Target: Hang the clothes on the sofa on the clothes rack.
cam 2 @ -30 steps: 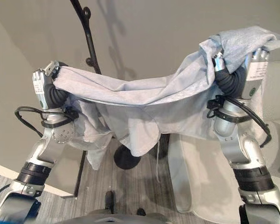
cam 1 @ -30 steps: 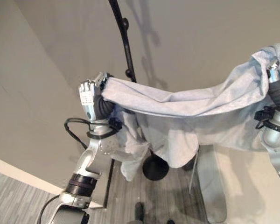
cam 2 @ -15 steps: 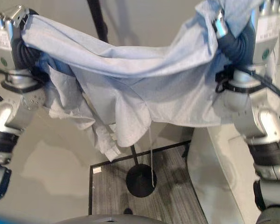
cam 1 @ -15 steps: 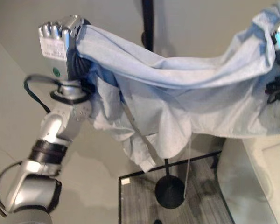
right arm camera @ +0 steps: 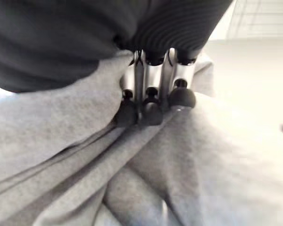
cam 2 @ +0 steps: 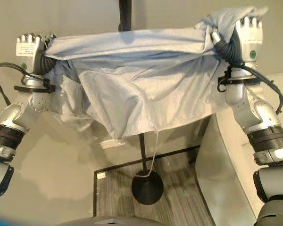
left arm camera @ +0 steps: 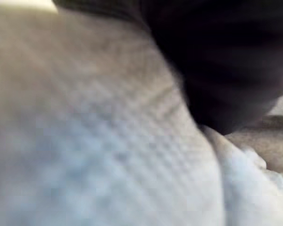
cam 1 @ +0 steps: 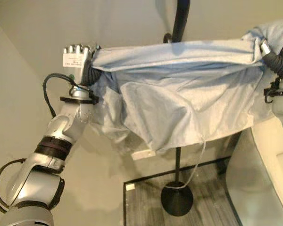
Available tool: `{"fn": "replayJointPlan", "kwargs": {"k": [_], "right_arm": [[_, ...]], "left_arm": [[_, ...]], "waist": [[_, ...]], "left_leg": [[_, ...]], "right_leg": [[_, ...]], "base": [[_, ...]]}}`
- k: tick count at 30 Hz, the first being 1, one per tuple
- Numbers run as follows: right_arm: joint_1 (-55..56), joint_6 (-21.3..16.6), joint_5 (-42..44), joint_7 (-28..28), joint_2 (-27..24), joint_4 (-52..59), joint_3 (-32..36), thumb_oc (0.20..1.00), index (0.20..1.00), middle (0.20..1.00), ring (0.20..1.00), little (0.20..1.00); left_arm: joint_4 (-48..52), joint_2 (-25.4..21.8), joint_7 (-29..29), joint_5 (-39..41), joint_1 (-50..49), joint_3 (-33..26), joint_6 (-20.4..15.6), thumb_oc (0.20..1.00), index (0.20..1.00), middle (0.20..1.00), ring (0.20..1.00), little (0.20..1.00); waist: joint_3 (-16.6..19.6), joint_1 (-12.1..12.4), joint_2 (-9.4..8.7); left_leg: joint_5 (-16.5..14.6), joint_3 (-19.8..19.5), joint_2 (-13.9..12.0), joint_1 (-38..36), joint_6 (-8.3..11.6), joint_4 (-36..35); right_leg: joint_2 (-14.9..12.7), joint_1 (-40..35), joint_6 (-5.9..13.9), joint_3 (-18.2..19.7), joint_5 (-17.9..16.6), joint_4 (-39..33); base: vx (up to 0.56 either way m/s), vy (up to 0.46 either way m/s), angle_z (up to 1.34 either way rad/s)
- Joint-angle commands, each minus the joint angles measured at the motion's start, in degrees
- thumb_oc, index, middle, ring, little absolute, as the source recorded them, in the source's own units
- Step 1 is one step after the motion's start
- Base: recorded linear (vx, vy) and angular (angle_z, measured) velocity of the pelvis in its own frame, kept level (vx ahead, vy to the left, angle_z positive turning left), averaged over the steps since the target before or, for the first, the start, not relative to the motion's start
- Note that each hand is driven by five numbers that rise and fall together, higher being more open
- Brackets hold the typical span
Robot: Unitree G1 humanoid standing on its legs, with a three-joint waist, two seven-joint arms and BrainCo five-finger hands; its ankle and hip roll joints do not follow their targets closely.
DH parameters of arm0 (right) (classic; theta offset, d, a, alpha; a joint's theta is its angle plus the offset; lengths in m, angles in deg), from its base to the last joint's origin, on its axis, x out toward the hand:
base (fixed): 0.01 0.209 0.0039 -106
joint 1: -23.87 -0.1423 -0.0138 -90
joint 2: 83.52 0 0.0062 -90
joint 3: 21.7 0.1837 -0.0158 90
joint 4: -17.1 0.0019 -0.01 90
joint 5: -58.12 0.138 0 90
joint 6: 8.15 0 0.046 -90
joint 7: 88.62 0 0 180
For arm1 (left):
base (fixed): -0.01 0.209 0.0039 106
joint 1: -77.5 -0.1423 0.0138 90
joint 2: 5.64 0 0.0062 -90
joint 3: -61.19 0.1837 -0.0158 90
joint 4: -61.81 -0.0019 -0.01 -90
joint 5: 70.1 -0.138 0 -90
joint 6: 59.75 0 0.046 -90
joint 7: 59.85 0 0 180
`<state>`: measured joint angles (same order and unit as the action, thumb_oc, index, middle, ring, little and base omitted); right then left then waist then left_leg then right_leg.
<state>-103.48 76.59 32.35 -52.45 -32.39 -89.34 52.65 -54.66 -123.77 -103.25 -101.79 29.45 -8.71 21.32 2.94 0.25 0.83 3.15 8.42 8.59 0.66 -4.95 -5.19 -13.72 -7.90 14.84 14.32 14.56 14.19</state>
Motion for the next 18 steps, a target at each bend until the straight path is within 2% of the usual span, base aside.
{"fn": "replayJointPlan", "kwargs": {"k": [1,4,5,6,8,9,15,16,18], "right_arm": [[3.16,2.46,2.98,-0.01,0.85,-1.73,5.19,0.2,0.2,0.2,0.2,0.2],[6.68,2.3,3.02,-0.26,2.37,-2.35,6.22,0.2,0.2,0.2,0.2,0.2],[9.47,2.29,3.03,-0.55,4.2,-3.27,6.67,0.2,0.2,0.2,0.2,0.2],[9.78,2.27,3.0,-0.55,4.21,-3.17,6.81,0.2,0.2,0.2,0.2,0.2],[13.89,2.26,3.1,-0.76,8.0,-4.18,7.15,0.2,0.2,0.2,0.2,0.2],[14.04,2.24,3.07,-0.74,8.02,-4.16,7.19,0.2,0.2,0.2,0.2,0.2],[17.7,1.25,6.28,-0.65,17.45,-9.61,3.82,0.2,0.2,0.2,0.2,0.2],[18.3,0.85,7.33,-0.76,20.87,-10.87,2.19,0.2,0.2,0.2,0.2,0.2],[18.84,0.53,7.83,-0.95,22.81,-11.58,1.0,0.2,0.2,0.2,0.2,0.2]], "left_arm": [[-2.05,1.13,0.6,4.09,-3.3,-6.3,0.86,0.2,0.2,0.2,0.2,0.2],[-2.67,2.88,0.69,4.35,-5.46,-6.4,0.62,0.2,0.2,0.2,0.2,0.2],[-2.61,5.03,0.68,4.87,-7.31,-6.63,0.26,0.2,0.2,0.2,0.2,0.2],[-2.53,5.07,0.68,4.84,-7.45,-6.55,0.28,0.2,0.2,0.2,0.2,0.2],[-2.09,9.24,0.42,6.16,-10.57,-6.96,-0.24,0.2,0.2,0.2,0.2,0.2],[-2.07,9.26,0.41,6.15,-10.67,-6.91,-0.26,0.2,0.2,0.2,0.2,0.2],[-5.51,17.97,-0.44,10.66,-15.11,-4.85,-1.89,0.2,0.2,0.2,0.2,0.2],[-5.84,20.79,-0.22,12.25,-16.53,-3.92,-2.44,0.2,0.2,0.2,0.2,0.2],[-6.02,22.34,0.03,13.17,-17.72,-3.27,-3.0,0.2,0.2,0.2,0.2,0.2]], "waist": [[2.39,0.97,-1.66],[2.49,0.96,-1.84],[2.27,0.86,-1.98],[2.44,0.93,-2.01],[2.22,0.87,-2.34],[2.31,0.91,-2.36],[2.19,0.93,-3.06],[2.04,1.03,-3.22],[2.0,0.98,-3.38]], "left_leg": [[0.66,1.4,-4.5,4.72,6.92,1.09],[0.55,1.44,-4.53,4.65,6.85,1.02],[0.45,1.39,-4.62,4.61,6.75,1.0],[0.44,1.38,-4.61,4.63,6.75,0.99],[0.38,1.37,-4.83,4.65,6.64,0.98],[0.37,1.38,-4.83,4.64,6.64,0.96],[0.3,1.31,-5.36,4.49,6.43,0.94],[0.37,1.27,-5.57,4.51,6.4,0.94],[0.38,1.15,-5.63,4.42,6.37,0.95]], "right_leg": [[-3.78,-2.03,-1.96,-0.05,-31.99,-6.95],[-3.94,-1.93,-1.86,0.02,-32.63,-7.13],[-3.96,-1.75,-1.82,0.06,-32.82,-7.11],[-3.96,-1.74,-1.83,0.05,-32.82,-7.13],[-3.87,-1.58,-1.79,0.31,-33.18,-7.3],[-3.86,-1.59,-1.79,0.32,-33.18,-7.31],[-3.65,-1.37,-1.65,0.81,-33.79,-7.49],[-3.51,-1.26,-1.69,0.97,-33.85,-7.58],[-3.47,-1.39,-1.74,0.89,-33.81,-7.66]], "base": [[0.05,-0.024,-0.03],[0.03,-0.023,-0.03],[0.0,0.0,0.0],[0.03,-0.048,-0.01],[0.02,-0.043,0.0],[0.0,0.0,0.0],[0.0,-0.048,0.0],[-0.02,-0.046,-0.01],[-0.02,-0.044,-0.03]]}}
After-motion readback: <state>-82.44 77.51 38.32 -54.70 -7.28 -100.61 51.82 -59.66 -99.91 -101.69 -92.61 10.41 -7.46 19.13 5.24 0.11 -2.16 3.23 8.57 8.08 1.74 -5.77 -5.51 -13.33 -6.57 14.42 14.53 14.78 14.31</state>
